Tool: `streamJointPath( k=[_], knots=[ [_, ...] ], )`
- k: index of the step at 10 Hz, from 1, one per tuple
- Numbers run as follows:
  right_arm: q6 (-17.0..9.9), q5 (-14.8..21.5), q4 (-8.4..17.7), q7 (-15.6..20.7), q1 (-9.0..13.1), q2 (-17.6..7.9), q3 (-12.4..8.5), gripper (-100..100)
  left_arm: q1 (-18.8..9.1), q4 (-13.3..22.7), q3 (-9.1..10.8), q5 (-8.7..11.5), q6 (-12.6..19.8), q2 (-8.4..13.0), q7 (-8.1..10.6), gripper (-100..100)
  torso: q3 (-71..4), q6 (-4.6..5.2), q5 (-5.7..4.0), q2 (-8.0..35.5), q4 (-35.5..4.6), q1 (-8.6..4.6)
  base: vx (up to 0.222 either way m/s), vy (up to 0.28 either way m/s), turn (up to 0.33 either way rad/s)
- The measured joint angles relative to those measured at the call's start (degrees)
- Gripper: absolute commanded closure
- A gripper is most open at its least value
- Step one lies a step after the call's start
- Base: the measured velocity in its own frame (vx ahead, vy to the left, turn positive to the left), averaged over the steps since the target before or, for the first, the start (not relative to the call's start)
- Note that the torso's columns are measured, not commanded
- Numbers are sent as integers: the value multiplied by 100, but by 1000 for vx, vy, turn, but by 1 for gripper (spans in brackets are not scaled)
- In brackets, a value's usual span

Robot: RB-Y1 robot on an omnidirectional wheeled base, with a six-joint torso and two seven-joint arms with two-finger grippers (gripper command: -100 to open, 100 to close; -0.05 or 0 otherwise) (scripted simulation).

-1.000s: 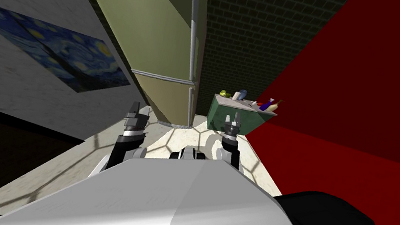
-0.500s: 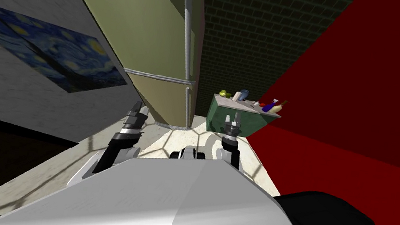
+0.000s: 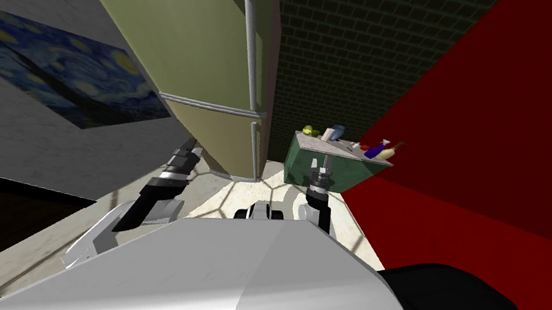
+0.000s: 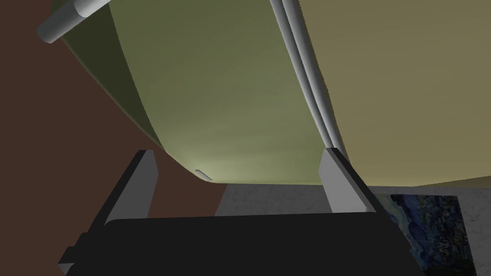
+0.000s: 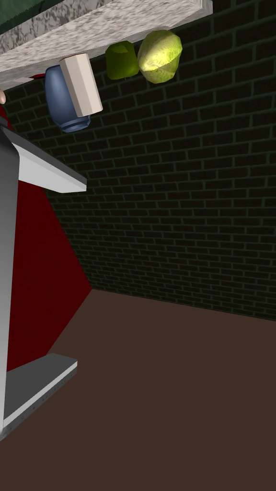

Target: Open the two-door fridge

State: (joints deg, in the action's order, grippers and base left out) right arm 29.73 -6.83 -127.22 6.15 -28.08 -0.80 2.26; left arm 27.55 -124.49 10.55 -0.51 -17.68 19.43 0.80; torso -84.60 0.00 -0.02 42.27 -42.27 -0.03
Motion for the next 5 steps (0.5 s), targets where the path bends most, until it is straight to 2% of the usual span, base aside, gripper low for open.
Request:
streamJointPath(
  k=[5],
  knots=[
    [0,0,0,0,0,0,0,0,-111,80,350,157,690,787,97,-100,1,0,-1,-2,-1,-11,150,-109,21]
  ],
)
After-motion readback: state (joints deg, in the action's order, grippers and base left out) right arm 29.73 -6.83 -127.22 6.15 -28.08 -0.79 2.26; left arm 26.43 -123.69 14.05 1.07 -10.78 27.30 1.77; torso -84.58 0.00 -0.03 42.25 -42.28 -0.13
